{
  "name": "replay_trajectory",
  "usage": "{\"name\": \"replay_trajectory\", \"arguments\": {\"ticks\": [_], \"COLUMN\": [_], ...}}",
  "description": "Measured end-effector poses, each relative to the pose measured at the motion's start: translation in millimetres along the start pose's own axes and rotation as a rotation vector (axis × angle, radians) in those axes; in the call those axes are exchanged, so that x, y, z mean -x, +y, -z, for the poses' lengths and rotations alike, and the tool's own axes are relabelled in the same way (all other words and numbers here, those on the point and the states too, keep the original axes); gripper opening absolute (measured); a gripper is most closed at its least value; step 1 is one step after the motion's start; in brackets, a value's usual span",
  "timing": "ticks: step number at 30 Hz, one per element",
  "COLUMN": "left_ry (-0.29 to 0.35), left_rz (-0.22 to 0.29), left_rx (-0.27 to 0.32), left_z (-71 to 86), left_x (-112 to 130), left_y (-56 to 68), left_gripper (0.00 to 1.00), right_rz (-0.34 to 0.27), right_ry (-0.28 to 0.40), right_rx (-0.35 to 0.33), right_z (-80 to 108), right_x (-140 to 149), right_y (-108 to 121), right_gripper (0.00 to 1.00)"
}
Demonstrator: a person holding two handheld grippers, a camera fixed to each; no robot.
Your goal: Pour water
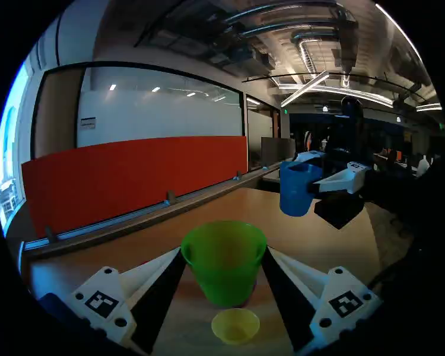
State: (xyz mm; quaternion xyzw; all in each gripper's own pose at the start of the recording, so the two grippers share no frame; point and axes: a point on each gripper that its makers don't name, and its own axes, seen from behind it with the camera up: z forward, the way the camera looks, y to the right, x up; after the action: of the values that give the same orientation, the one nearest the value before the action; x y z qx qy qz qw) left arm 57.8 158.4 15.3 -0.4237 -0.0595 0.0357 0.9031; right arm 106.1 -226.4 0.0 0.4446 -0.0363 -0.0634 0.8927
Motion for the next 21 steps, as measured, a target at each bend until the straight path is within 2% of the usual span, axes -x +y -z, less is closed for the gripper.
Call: {"name": "replay_trajectory", "arguments": {"ticks": [6, 15, 21], "left_ry": [-0.003, 0.007, 0.021], "left_rz": [0.008, -0.011, -0.008], "left_rx": [0.022, 0.036, 0.058], "left_z": [0.0, 0.3, 0.0], "left_x": [8.5, 15.4, 18.2], "left_y": [9.1, 21.0, 33.5], "left_gripper": [0.87, 0.87, 0.87], "right_rz": [0.055, 0.150, 0.206], "right_ry": [-0.002, -0.022, -0.025], "right_rx": [-0.006, -0.008, -0.012], "right_z": [-1.0, -5.4, -8.7], "right_x": [-8.8, -12.9, -20.1], "right_y": [2.2, 4.0, 3.9], "right_gripper": [0.91, 0.90, 0.91]}}
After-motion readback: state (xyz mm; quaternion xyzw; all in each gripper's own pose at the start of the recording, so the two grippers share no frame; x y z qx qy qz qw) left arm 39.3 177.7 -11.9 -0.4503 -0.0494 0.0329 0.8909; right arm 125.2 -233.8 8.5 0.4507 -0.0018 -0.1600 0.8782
